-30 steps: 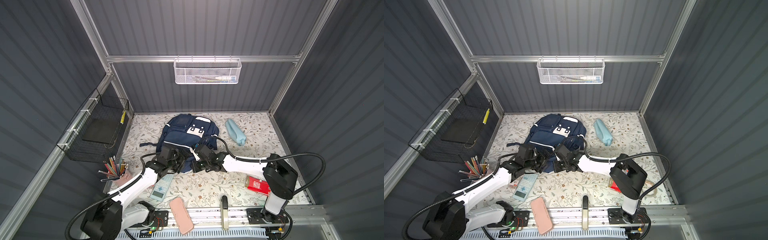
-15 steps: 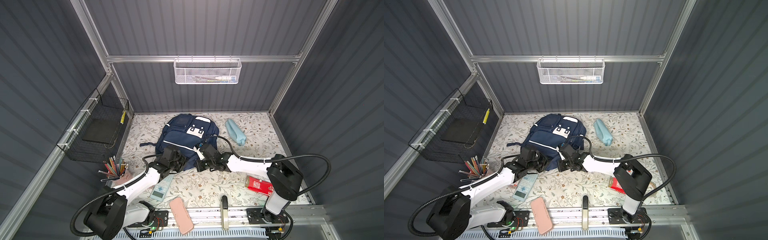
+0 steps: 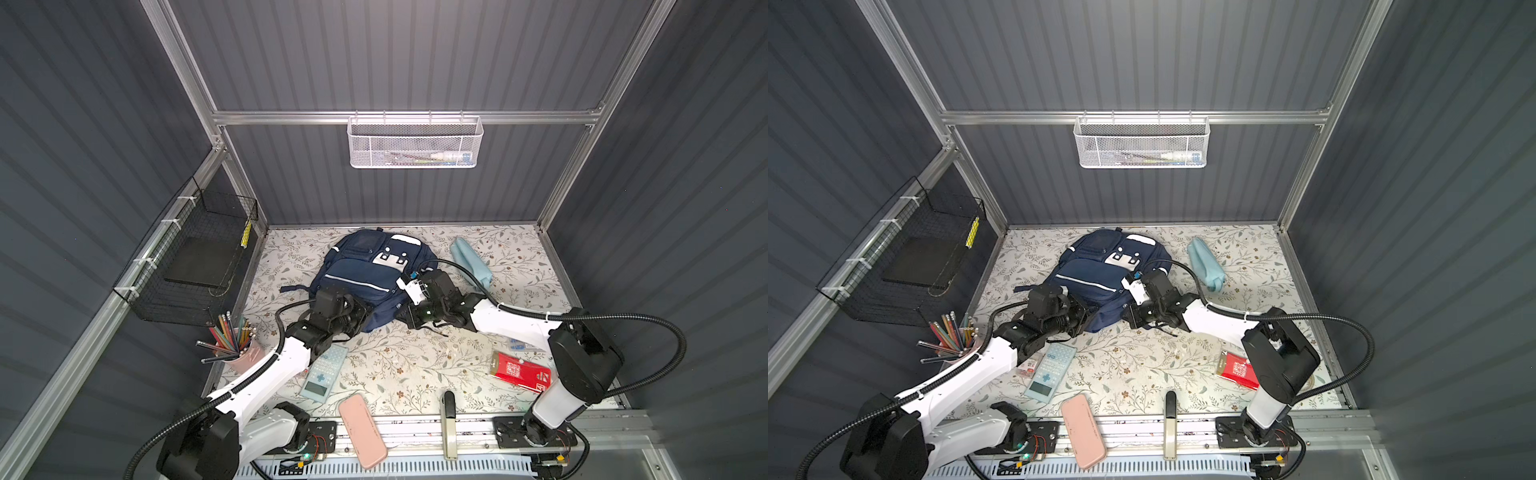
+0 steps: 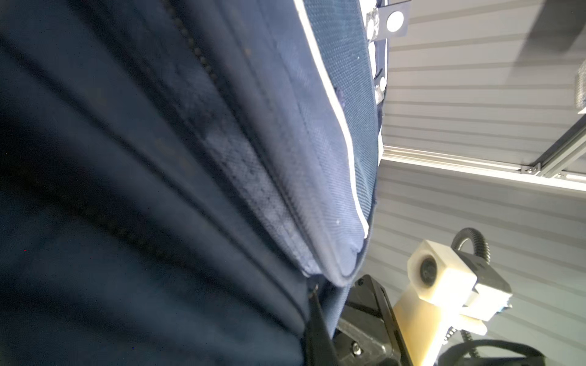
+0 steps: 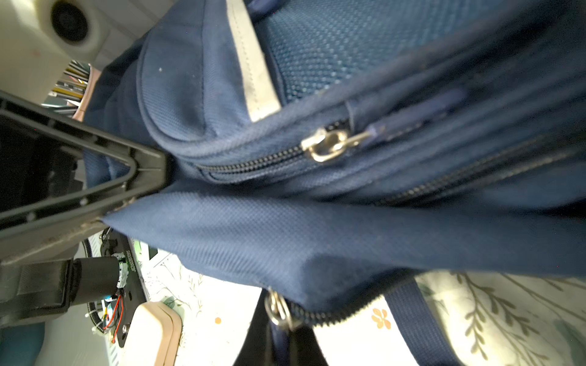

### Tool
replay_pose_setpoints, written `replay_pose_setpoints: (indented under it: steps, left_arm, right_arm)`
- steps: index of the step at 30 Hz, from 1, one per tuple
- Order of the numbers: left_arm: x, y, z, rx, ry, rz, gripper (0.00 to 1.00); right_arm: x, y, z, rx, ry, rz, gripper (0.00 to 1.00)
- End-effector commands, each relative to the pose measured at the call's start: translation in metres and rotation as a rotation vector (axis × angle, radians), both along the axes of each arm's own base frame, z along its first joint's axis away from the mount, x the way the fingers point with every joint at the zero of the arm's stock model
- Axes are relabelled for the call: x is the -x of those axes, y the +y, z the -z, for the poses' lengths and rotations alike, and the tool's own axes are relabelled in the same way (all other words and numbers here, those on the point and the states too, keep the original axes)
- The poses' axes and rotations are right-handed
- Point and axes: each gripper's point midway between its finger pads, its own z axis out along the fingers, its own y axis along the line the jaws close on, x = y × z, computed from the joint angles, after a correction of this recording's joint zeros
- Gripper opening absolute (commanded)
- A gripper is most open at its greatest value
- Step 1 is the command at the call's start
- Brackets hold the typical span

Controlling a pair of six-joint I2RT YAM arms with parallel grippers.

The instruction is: Pack the student bag

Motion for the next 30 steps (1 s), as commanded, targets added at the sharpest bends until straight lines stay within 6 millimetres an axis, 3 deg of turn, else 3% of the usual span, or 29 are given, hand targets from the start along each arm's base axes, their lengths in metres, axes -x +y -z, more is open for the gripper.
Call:
replay_pose_setpoints:
  steps: [1, 4, 8, 13, 16, 20, 24, 30]
  left_arm:
    - [-0.009, 0.047, 0.0, -0.113, -0.002, -0.109, 0.0]
    - [-0.013, 0.059, -0.015, -0.121, -0.04, -0.125, 0.0]
    - [-0.013, 0.058, -0.021, -0.142, -0.05, -0.101, 0.0]
    - [-0.016, 0.041, -0.006, -0.041, -0.029, -0.075, 0.0]
    - [-0.016, 0.044, -0.007, -0.067, -0.037, -0.075, 0.0]
    - [-0.018, 0.031, -0.005, -0.065, -0.037, -0.025, 0.0]
    - [-0.018, 0.012, 0.001, -0.034, -0.041, -0.009, 0.0]
    - [-0.018, 0.013, -0.003, -0.049, -0.05, -0.005, 0.0]
  right_arm:
    - [-0.049, -0.121, 0.054, 0.347, 0.033, 0.367, 0.0]
    - [-0.05, -0.134, 0.059, 0.293, 0.095, 0.358, 0.0]
    - [-0.051, -0.145, 0.055, 0.329, 0.075, 0.371, 0.0]
    - [-0.03, -0.096, 0.041, 0.297, 0.062, 0.214, 0.05]
    - [-0.019, -0.085, 0.039, 0.322, 0.071, 0.18, 0.05]
    - [0.006, -0.032, 0.013, 0.197, 0.063, 0.052, 0.01]
    - [0.026, 0.015, 0.005, 0.164, 0.063, -0.044, 0.0]
    - [0.037, 0.043, -0.003, 0.065, 0.1, -0.105, 0.0]
